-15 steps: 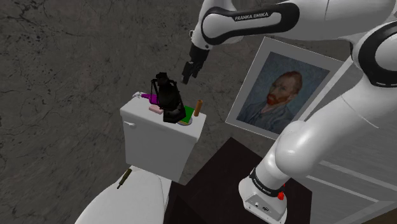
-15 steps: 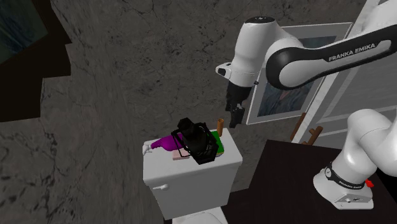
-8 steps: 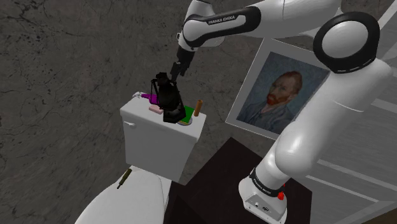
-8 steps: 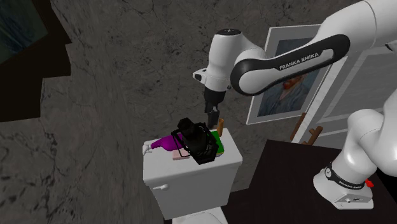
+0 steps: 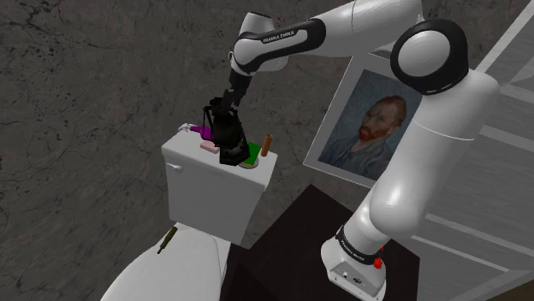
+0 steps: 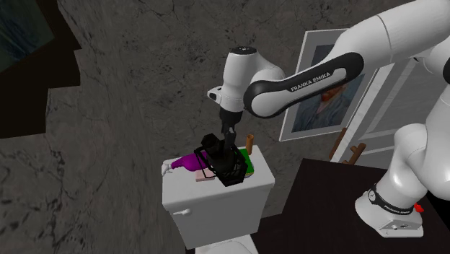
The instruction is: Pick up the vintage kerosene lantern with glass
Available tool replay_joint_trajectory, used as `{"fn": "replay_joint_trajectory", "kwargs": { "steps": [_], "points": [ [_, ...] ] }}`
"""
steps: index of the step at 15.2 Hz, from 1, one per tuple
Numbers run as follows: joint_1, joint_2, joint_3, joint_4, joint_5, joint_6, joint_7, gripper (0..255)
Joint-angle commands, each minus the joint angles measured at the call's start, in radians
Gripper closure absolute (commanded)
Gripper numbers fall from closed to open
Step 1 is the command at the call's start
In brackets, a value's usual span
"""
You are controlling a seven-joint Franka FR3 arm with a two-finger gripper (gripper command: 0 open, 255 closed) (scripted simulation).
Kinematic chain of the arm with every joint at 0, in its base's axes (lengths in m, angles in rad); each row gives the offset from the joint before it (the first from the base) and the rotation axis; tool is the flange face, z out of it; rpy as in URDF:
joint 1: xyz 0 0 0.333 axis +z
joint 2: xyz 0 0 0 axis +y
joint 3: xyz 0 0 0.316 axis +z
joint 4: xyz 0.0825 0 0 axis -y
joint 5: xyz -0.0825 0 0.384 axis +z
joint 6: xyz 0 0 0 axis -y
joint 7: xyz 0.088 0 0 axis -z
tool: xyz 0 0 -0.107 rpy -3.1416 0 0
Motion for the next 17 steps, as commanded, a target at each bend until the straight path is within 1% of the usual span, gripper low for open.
{"fn": "replay_joint_trajectory", "kwargs": {
  "steps": [1, 4, 5, 14, 17],
  "points": [
    [0.0, 0.01, 0.0, -0.015, 0.002, 0.026, -0.002, 0],
    [0.0, 0.019, 0.0, -0.026, 0.003, 0.045, -0.003, 0],
    [0.0, 0.018, 0.001, -0.027, 0.003, 0.045, -0.003, 255],
    [0.0, 0.019, 0.0, -0.026, 0.003, 0.045, -0.003, 255],
    [0.0, 0.002, 0.0, -0.005, 0.001, 0.008, -0.001, 255]
  ]
}}
